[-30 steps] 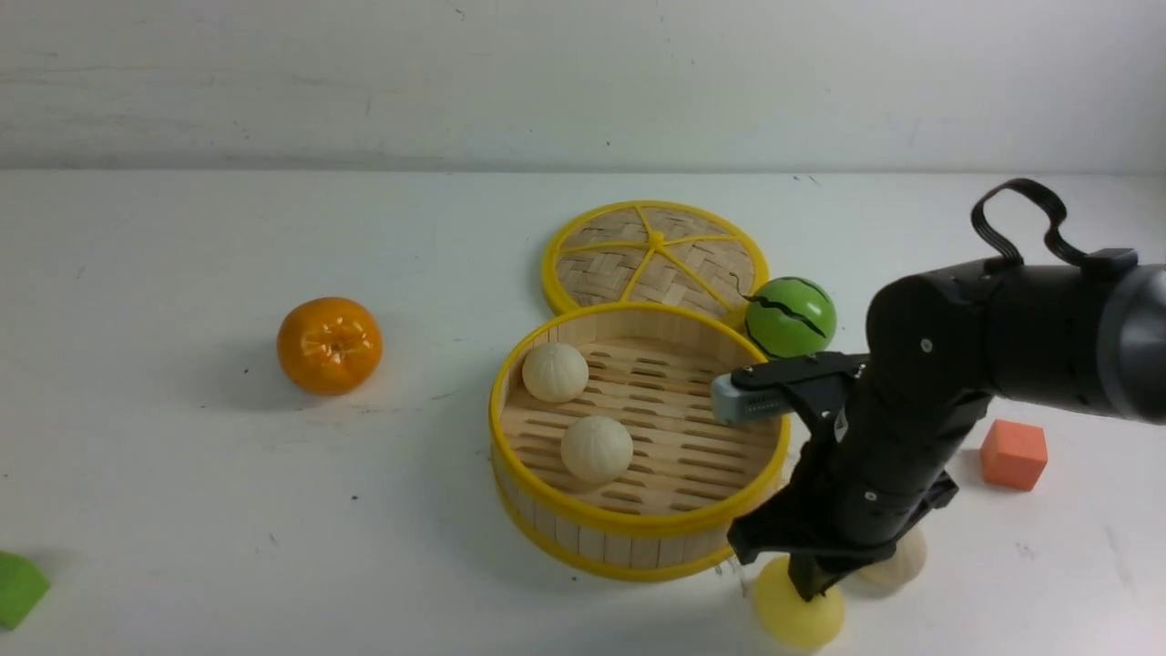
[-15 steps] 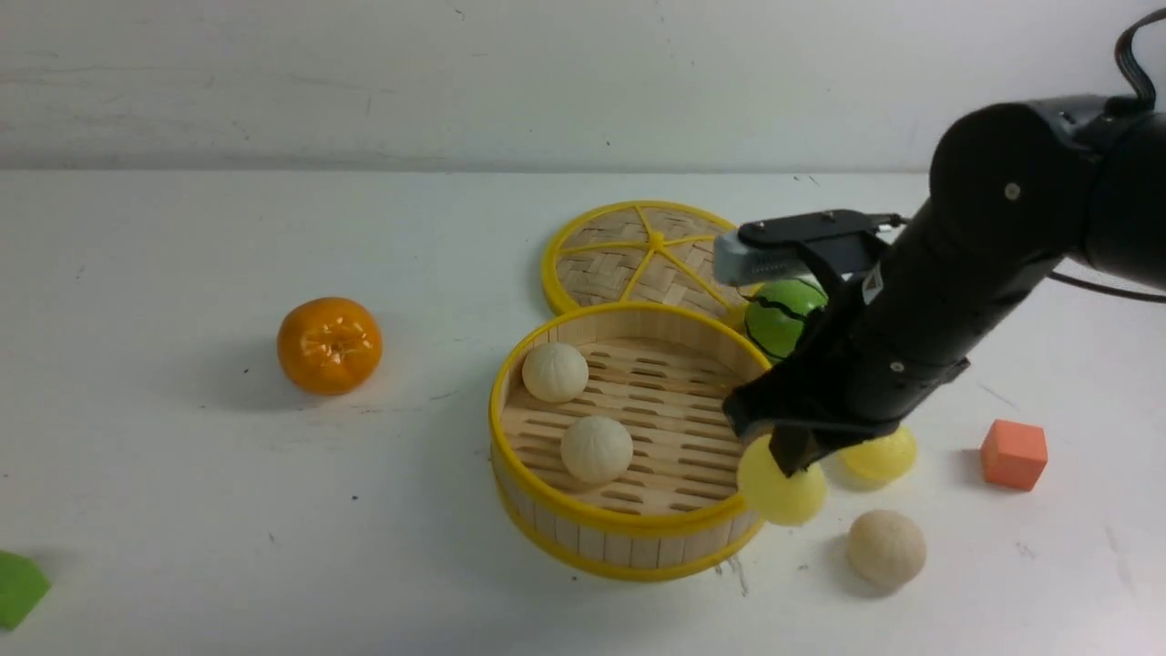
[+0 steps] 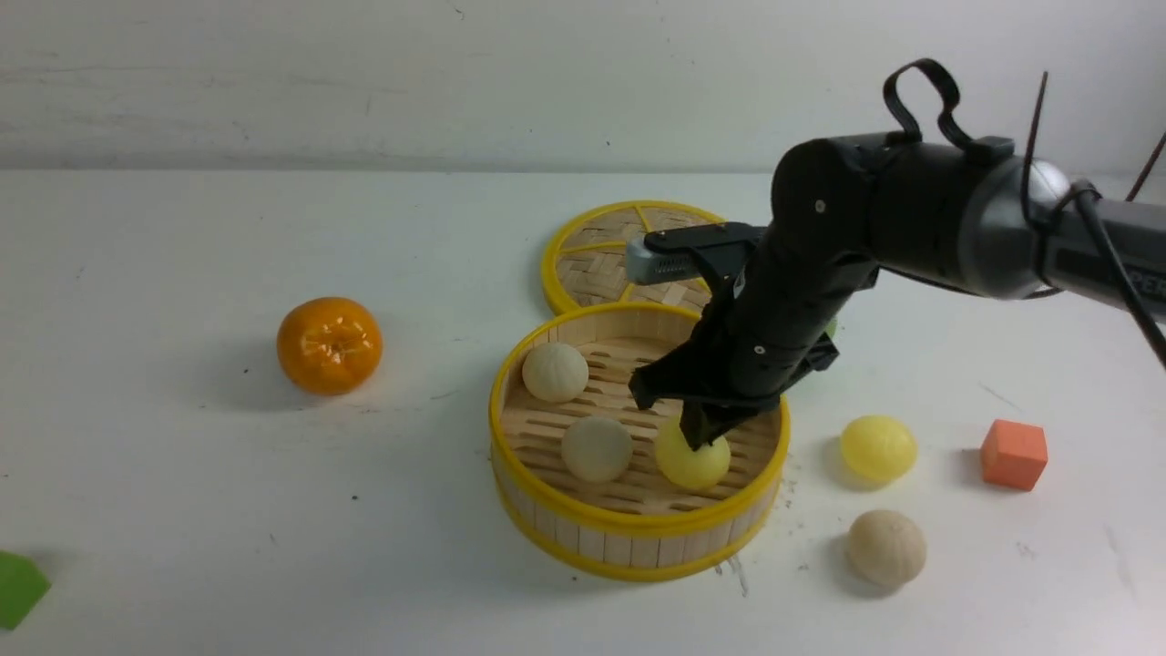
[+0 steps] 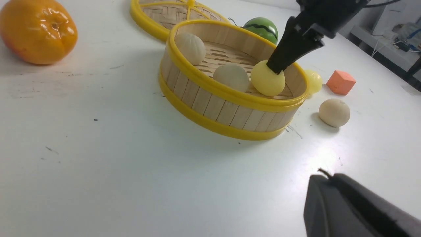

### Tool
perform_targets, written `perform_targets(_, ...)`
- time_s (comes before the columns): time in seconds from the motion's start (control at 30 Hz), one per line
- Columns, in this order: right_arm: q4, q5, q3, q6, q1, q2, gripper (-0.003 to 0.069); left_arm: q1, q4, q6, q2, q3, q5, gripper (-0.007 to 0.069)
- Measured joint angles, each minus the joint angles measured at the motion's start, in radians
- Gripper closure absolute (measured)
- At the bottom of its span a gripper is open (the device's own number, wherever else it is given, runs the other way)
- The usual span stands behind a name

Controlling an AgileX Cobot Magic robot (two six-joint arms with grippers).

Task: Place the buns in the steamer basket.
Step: Use the right arm to put the steamed stuffed bun into the steamer, then use the right arm to grab a steamed stuffed bun

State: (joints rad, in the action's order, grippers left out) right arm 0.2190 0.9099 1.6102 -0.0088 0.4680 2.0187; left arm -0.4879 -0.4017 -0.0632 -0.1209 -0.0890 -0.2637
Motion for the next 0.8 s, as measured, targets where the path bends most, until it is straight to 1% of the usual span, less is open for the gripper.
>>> perform_targets(0.07,0.002,-0.001,0.005,0.002,0.000,0.003,0.0536,0.000,0.000,0.000,0.000,0.000,0.000,0.0638)
perform_targets(0.1,0.005,-0.001,0.006,0.009,0.000,0.003,0.0480,0.000,0.000,0.000,0.000,0.000,0.000,0.0638)
perform_targets(0.13,0.006,-0.001,0.007,0.009,0.000,0.003,0.0469,0.000,0.000,0.000,0.000,0.000,0.000,0.0638)
perform_targets(0.17,0.007,-0.001,0.007,0.009,0.000,0.002,0.0426,0.000,0.000,0.000,0.000,0.000,0.000,0.0638)
perform_targets(0.2,0.007,0.011,0.009,0.009,0.000,-0.004,0.0333,0.000,0.000,0.000,0.000,0.000,0.000,0.0638)
perform_targets(0.23,0.007,0.028,0.013,0.009,0.000,-0.011,0.0275,0.000,0.000,0.000,0.000,0.000,0.000,0.0638)
perform_targets(0.3,0.006,0.072,0.022,0.020,0.000,-0.045,0.0167,0.000,0.000,0.000,0.000,0.000,0.000,0.0638)
perform_targets(0.33,-0.001,0.096,0.024,0.024,0.000,-0.070,0.0137,0.000,0.000,0.000,0.000,0.000,0.000,0.0638)
perform_targets(0.4,-0.020,0.126,0.024,0.033,0.000,-0.109,0.0116,0.000,0.000,0.000,0.000,0.000,0.000,0.0638)
perform_targets(0.47,-0.105,0.205,-0.010,0.086,0.001,-0.213,0.0118,0.000,0.000,0.000,0.000,0.000,0.000,0.0638)
perform_targets(0.5,-0.123,0.214,-0.029,0.095,0.001,-0.231,0.0123,0.000,0.000,0.000,0.000,0.000,0.000,0.0638)
perform_targets(0.57,-0.231,0.244,-0.142,0.167,0.001,-0.332,0.0167,0.000,0.000,0.000,0.000,0.000,0.000,0.0638)
perform_targets(0.6,-0.239,0.244,-0.142,0.167,0.001,-0.339,0.0172,0.000,0.000,0.000,0.000,0.000,0.000,0.0638)
perform_targets(0.63,-0.297,0.236,-0.237,0.220,0.001,-0.389,0.0213,0.000,0.000,0.000,0.000,0.000,0.000,0.0638)
perform_targets(0.67,-0.322,0.219,-0.297,0.251,0.001,-0.411,0.0239,0.000,0.000,0.000,0.000,0.000,0.000,0.0638)
perform_targets(0.73,-0.346,0.171,-0.400,0.292,0.000,-0.431,0.0281,0.000,0.000,0.000,0.000,0.000,0.000,0.0638)
perform_targets(0.8,-0.349,0.110,-0.462,0.310,-0.008,-0.428,0.0307,0.000,0.000,0.000,0.000,0.000,0.000,0.0638)
